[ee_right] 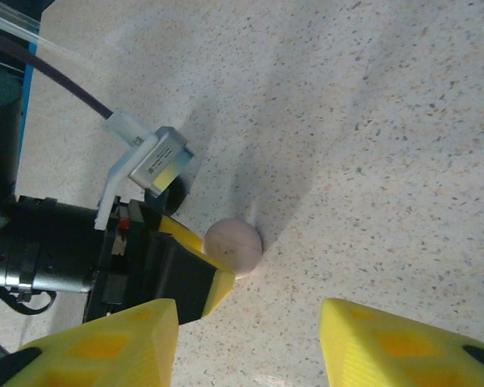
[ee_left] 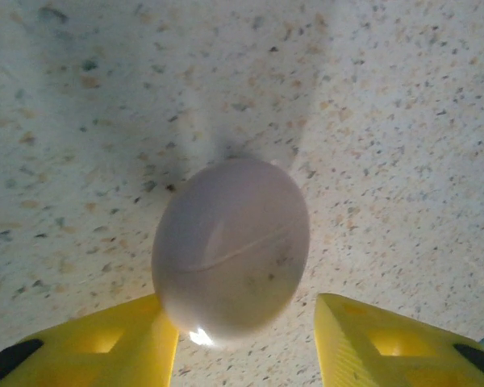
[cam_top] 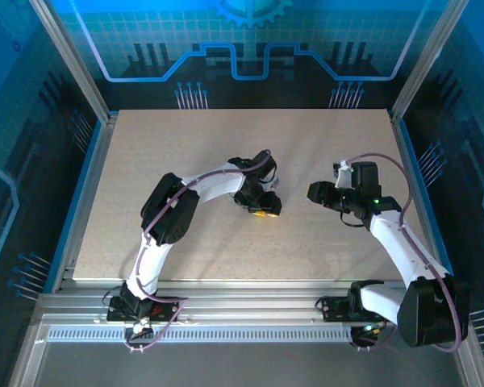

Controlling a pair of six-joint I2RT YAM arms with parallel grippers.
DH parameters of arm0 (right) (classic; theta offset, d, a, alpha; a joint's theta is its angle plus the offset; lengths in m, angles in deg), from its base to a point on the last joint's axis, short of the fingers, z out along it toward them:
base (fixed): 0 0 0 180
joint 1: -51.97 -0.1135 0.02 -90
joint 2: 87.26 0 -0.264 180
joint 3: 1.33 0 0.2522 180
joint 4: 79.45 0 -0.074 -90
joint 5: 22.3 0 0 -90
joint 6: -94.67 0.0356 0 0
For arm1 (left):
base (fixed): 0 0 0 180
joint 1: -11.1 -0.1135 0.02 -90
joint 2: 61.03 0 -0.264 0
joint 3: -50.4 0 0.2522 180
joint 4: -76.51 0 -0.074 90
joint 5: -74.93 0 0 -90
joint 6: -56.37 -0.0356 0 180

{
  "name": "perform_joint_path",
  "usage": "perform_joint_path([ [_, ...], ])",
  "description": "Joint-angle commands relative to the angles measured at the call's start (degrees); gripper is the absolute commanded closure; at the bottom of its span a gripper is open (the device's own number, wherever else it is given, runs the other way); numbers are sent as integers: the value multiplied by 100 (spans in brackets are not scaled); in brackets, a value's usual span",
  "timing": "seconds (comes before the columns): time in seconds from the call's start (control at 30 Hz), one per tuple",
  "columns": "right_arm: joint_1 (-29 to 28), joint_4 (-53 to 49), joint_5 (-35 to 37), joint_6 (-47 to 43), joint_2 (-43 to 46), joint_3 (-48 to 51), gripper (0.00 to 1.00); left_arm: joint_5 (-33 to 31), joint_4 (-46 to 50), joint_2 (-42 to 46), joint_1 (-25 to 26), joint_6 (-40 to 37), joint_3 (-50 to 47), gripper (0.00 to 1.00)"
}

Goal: Insert wireless bluetooth earbuds into charging case

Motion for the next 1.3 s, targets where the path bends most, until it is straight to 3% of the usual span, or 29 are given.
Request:
perform_joint_path([
  [0.0,162,66,118,-173,3,27,48,-360,414,485,-2,-158,145,49],
  [0.17,229,401,751,-549,-29,101,39,-984,400,1348,-165,-313,-138,44],
  [0.23,245,672,1152,-761,-11,216,33,-1479,193,1912,-300,-417,-490,37],
  [0.27,244,892,1364,-895,15,319,30,-1833,1,2253,-393,-473,-766,23],
  [0.3,246,1170,1594,-998,36,458,27,-2181,-247,2627,-514,-501,-1097,1],
  [0.37,245,1726,1998,-1250,31,749,0,-2985,-779,3280,-802,-506,-1781,1],
  [0.53,276,2643,2807,-1670,158,1297,0,-5237,-3039,4970,-1297,-979,-4245,1],
  [0.6,265,3147,3091,-2037,341,1611,0,-5736,-4338,5523,-1477,-1264,-5402,1],
  [0.7,350,3893,3254,-2242,329,1957,0,-5872,-6432,5754,-1792,-2093,-6749,1],
  [0.8,379,4188,2915,-2279,-67,1987,0,-6113,-7190,5566,-1994,-2547,-7072,1],
  [0.93,331,4671,2560,-2373,-676,1875,0,-5640,-8826,4722,-2343,-2590,-7548,1],
  [1.03,148,5321,2582,-2596,-1009,1953,0,-5530,-10531,3925,-2414,-3161,-7750,1],
  [1.1,-2,5501,2731,-2820,-1128,1920,0,-5550,-11131,3492,-2475,-3190,-7833,1],
  [1.27,294,6126,2193,-2844,-1639,1957,0,-4805,-11143,3714,-2766,-2812,-8130,1],
])
